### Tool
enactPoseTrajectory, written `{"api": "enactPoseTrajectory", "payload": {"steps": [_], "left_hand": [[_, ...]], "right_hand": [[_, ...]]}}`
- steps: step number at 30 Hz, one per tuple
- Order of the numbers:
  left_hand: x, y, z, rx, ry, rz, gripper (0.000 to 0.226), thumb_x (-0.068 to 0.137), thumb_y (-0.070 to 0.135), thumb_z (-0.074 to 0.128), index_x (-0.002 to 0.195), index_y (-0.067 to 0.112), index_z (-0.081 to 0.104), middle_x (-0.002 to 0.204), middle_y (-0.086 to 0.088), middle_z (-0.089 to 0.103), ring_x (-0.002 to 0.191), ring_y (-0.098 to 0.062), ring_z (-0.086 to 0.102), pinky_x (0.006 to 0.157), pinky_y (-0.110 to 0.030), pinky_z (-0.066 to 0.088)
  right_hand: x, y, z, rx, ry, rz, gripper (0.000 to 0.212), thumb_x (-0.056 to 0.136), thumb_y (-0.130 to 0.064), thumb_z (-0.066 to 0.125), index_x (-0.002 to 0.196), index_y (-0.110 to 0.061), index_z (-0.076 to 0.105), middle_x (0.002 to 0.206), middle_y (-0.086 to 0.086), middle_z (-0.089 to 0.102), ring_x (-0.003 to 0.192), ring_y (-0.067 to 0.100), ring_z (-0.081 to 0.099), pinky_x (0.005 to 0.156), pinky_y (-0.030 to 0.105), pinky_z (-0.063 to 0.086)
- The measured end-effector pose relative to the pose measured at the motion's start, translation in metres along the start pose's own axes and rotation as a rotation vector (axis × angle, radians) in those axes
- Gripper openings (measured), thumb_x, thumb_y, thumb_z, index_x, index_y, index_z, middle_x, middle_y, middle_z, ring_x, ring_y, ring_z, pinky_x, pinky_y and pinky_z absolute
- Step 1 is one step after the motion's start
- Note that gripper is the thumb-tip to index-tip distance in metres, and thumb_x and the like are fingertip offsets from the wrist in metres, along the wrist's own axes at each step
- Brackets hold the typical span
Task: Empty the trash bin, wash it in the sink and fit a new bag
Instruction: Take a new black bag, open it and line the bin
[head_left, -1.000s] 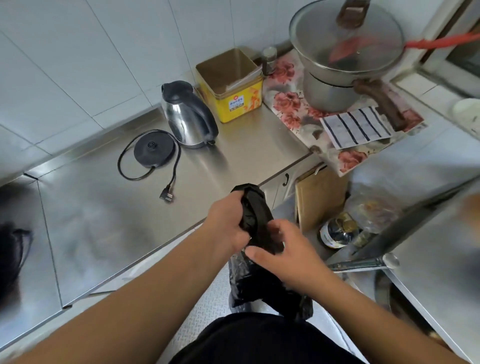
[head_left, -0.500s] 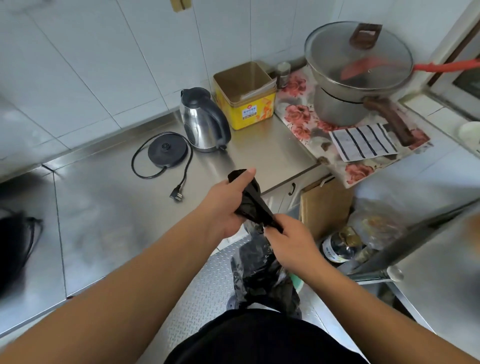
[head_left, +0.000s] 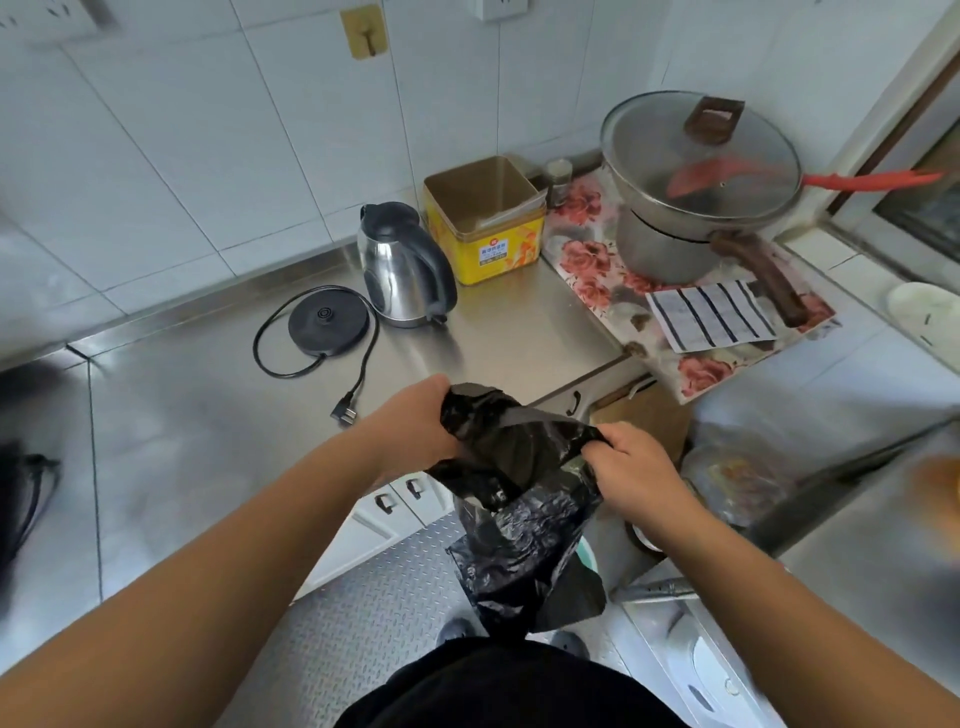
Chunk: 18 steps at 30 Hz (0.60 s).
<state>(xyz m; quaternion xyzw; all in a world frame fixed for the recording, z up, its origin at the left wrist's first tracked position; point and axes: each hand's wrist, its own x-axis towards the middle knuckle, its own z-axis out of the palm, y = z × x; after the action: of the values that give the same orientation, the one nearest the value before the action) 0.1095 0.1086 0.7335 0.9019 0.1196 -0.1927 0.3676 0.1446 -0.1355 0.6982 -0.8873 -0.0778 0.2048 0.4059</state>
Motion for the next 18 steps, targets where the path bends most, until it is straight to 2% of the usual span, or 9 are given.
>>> {"api": "enactPoseTrajectory", "payload": {"steps": [2, 4, 6, 8, 11, 13, 15, 18], "left_hand": [[0.008, -0.004, -0.001, 0.096, 0.117, 0.017, 0.025, 0.079, 0.012, 0.065, 0.098, 0.011, 0.050, 0.089, -0.009, 0.061, 0.082, -0.026, 0.059, 0.067, -0.036, 0.051], [0.016, -0.011, 0.000, 0.044, 0.239, -0.025, 0.022, 0.081, 0.013, 0.061, 0.101, 0.010, 0.052, 0.088, -0.009, 0.061, 0.083, -0.027, 0.059, 0.073, -0.039, 0.052], [0.022, -0.015, 0.004, -0.114, 0.357, -0.122, 0.015, 0.085, 0.016, 0.059, 0.099, 0.010, 0.057, 0.088, -0.007, 0.063, 0.083, -0.026, 0.059, 0.074, -0.039, 0.051], [0.023, -0.017, 0.014, -0.470, 0.392, -0.264, 0.012, 0.087, 0.021, 0.061, 0.093, 0.011, 0.062, 0.088, -0.008, 0.068, 0.084, -0.026, 0.061, 0.073, -0.037, 0.050], [0.017, -0.016, 0.032, -1.103, 0.169, -0.440, 0.026, 0.085, 0.036, 0.074, 0.098, 0.015, 0.067, 0.095, -0.005, 0.077, 0.094, -0.022, 0.068, 0.079, -0.038, 0.055], [0.013, -0.019, 0.050, -1.307, 0.049, -0.403, 0.049, 0.078, 0.045, 0.079, 0.112, 0.013, 0.068, 0.107, -0.006, 0.077, 0.105, -0.025, 0.068, 0.087, -0.043, 0.057], [0.006, -0.021, 0.071, -1.332, -0.032, -0.372, 0.067, 0.070, 0.049, 0.080, 0.123, 0.012, 0.065, 0.116, -0.007, 0.074, 0.115, -0.026, 0.064, 0.097, -0.047, 0.052], [0.000, -0.019, 0.093, -1.226, -0.172, -0.366, 0.076, 0.067, 0.052, 0.081, 0.131, 0.018, 0.060, 0.130, -0.005, 0.066, 0.125, -0.027, 0.056, 0.102, -0.045, 0.044]], "right_hand": [[0.004, 0.000, -0.007, 0.006, 0.019, 0.006, 0.037, 0.086, -0.023, 0.046, 0.050, -0.025, 0.036, 0.045, -0.006, 0.034, 0.043, 0.011, 0.028, 0.054, 0.034, 0.020], [0.005, -0.001, -0.014, 0.071, 0.037, 0.048, 0.028, 0.081, -0.028, 0.045, 0.055, -0.022, 0.040, 0.050, -0.006, 0.039, 0.047, 0.011, 0.035, 0.056, 0.034, 0.024], [0.005, -0.003, -0.019, 0.191, 0.026, 0.103, 0.025, 0.081, -0.030, 0.049, 0.060, -0.016, 0.050, 0.058, 0.001, 0.050, 0.055, 0.016, 0.046, 0.059, 0.034, 0.030], [0.004, -0.005, -0.023, 0.315, -0.015, 0.122, 0.022, 0.083, -0.026, 0.053, 0.070, -0.011, 0.062, 0.062, 0.002, 0.061, 0.061, 0.017, 0.056, 0.062, 0.033, 0.038], [0.003, -0.006, -0.024, 0.355, -0.019, 0.098, 0.020, 0.085, -0.019, 0.054, 0.073, -0.013, 0.070, 0.064, 0.000, 0.065, 0.064, 0.018, 0.062, 0.062, 0.031, 0.045], [0.001, -0.005, -0.024, 0.408, -0.013, 0.083, 0.029, 0.088, -0.013, 0.053, 0.070, -0.021, 0.075, 0.062, -0.003, 0.070, 0.059, 0.013, 0.066, 0.052, 0.024, 0.050], [-0.001, -0.003, -0.022, 0.509, -0.036, 0.090, 0.037, 0.090, -0.009, 0.052, 0.068, -0.025, 0.077, 0.060, -0.003, 0.070, 0.054, 0.011, 0.066, 0.043, 0.021, 0.048], [-0.004, 0.003, -0.017, 0.618, -0.090, 0.096, 0.042, 0.091, -0.004, 0.051, 0.066, -0.025, 0.077, 0.056, -0.004, 0.068, 0.048, 0.008, 0.063, 0.039, 0.018, 0.044]]}}
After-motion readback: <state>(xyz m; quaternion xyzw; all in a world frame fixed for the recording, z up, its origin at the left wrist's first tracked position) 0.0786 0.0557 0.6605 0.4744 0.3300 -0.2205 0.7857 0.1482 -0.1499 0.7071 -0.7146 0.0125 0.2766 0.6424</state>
